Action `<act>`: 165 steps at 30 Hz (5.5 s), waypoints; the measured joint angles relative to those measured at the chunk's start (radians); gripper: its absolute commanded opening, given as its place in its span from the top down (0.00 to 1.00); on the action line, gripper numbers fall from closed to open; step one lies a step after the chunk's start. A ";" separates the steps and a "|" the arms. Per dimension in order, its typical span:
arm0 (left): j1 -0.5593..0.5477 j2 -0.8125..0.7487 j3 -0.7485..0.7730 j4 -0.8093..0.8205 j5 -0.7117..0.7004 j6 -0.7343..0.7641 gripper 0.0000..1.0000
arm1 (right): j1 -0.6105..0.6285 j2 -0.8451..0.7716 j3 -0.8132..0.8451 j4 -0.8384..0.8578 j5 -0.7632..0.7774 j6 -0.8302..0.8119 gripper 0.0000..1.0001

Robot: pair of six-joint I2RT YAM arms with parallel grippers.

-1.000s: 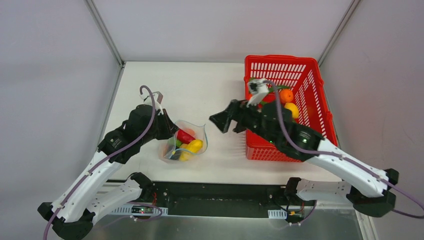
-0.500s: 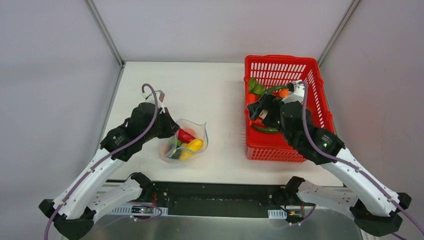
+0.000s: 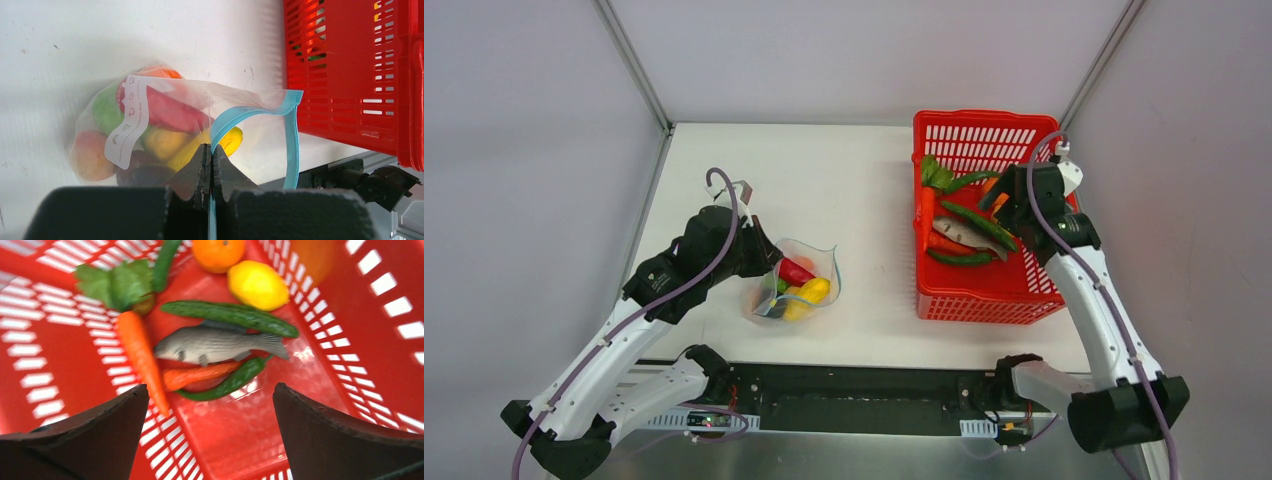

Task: Place the food in the zip-top bag and seal the zipper

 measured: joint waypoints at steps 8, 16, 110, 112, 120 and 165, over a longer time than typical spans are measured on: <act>0.000 0.000 0.000 -0.002 0.000 0.001 1.00 | -0.144 0.206 -0.011 0.054 -0.089 -0.056 0.07; 0.000 0.000 0.000 -0.002 0.017 0.002 1.00 | -0.190 0.473 0.106 0.096 -0.028 -0.123 0.06; 0.000 -0.024 -0.016 0.018 0.026 0.000 1.00 | -0.248 0.769 0.183 0.202 -0.224 -0.207 0.12; 0.000 -0.025 -0.016 0.018 0.026 0.000 1.00 | -0.248 0.772 0.180 0.202 -0.222 -0.206 0.09; 0.000 -0.026 -0.018 0.018 0.027 0.000 1.00 | -0.249 0.777 0.180 0.196 -0.225 -0.214 0.34; 0.000 -0.007 -0.020 0.023 0.052 -0.005 1.00 | 0.490 0.033 -0.045 0.447 -0.798 0.095 0.42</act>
